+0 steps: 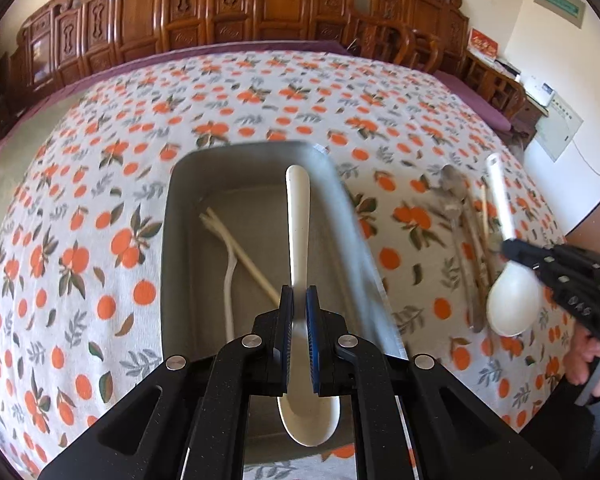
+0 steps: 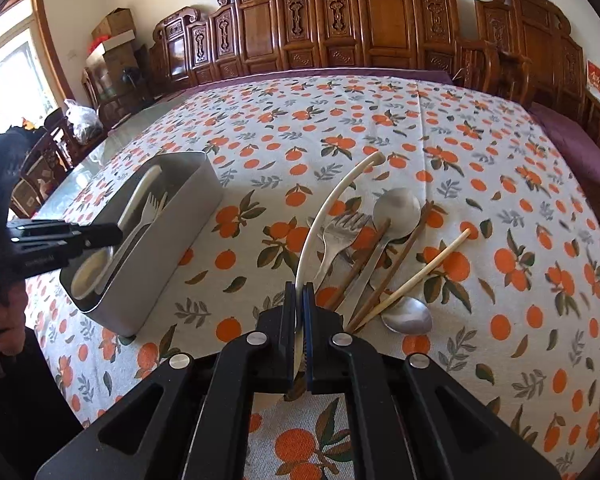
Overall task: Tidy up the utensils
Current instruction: 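Carry the white spoon into the grey tray and open the left gripper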
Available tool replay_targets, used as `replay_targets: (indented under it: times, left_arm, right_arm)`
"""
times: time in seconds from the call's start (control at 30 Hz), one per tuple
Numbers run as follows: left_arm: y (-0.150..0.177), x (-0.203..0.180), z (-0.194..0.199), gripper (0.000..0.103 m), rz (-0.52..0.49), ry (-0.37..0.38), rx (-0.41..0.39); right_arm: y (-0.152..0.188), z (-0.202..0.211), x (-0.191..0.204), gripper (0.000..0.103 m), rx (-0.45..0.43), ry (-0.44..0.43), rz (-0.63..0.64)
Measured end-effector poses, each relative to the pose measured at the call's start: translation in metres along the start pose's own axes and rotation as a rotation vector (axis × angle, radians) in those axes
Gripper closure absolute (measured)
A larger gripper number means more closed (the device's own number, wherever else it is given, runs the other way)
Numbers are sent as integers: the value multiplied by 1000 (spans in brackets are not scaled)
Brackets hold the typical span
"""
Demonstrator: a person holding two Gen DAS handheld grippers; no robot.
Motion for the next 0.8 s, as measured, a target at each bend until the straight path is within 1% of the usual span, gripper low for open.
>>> replay_targets:
  times: [0.17,0.3,0.5,0.63,0.8]
  left_arm:
    - [4,13,-8,97,18,-8,28]
    - [4,21,-8,97,50,8,35]
    - [-6,25,15,96,51,26,-25]
    - [-12,31,29,96,40,11,-66]
    - [-16,45,44,96,52,1,-104]
  right_arm:
    - [-13,9,15,98,-1,17,37]
    - [-28,18,38,98,-11,15,87]
    - [-51,25,73,99,-25,-2,153]
    - [-63,23,91,98,-30,-22,169]
    - [-75,13,112,98,-30,-62,167]
Point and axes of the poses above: each gripper's, at about its wrist camera, not at the fingertips, and z roughly against the way its jaws point, x to its left, y to its underside, the point moved 4 cm from there along -z, roughly the way its jaws point, and after that the axes turned 5 degrees about z, right-handed, at the moved point
